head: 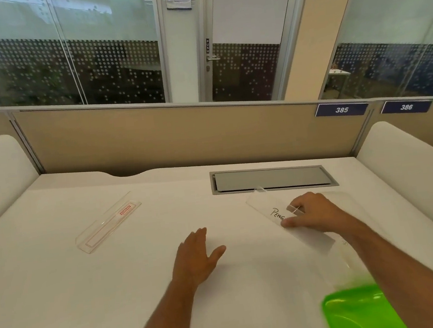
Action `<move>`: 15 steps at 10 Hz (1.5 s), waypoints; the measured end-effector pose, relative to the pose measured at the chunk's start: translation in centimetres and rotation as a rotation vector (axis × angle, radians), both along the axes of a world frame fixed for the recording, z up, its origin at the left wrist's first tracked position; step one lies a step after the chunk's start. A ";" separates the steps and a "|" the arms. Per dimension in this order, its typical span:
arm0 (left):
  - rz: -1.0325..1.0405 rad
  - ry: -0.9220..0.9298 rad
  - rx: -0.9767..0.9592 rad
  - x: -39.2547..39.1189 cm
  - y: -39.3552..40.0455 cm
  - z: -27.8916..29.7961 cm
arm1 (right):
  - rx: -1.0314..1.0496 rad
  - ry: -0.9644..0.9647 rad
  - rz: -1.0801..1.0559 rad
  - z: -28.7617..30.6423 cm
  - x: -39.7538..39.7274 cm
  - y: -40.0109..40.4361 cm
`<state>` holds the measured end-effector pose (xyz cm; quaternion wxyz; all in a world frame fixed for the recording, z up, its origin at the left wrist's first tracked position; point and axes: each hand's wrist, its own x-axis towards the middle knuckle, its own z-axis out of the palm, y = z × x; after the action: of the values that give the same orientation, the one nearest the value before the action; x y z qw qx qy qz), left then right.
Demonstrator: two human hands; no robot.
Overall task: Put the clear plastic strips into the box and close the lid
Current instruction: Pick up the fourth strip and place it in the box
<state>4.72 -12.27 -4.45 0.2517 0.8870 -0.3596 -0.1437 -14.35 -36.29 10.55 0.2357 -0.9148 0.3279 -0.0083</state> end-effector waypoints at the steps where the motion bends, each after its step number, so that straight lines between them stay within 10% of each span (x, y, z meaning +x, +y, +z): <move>1: -0.034 -0.070 0.147 -0.5 -0.4 -1.7 | 0.038 -0.095 -0.182 0.9 -2.7 -3.2; 7: -0.018 -0.288 0.229 -1.2 -0.9 -4.1 | -0.130 -0.058 -0.560 -5.3 -7.3 -7.4; 15: -0.003 -0.316 0.224 -1.1 -1.0 -4.8 | -0.151 0.180 -0.467 -8.3 -6.1 -4.4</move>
<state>3.58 -13.26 -9.24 0.0916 0.9203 -0.3780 -0.0420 -20.44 -40.65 2.22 0.1283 -0.8263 0.5484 -0.0054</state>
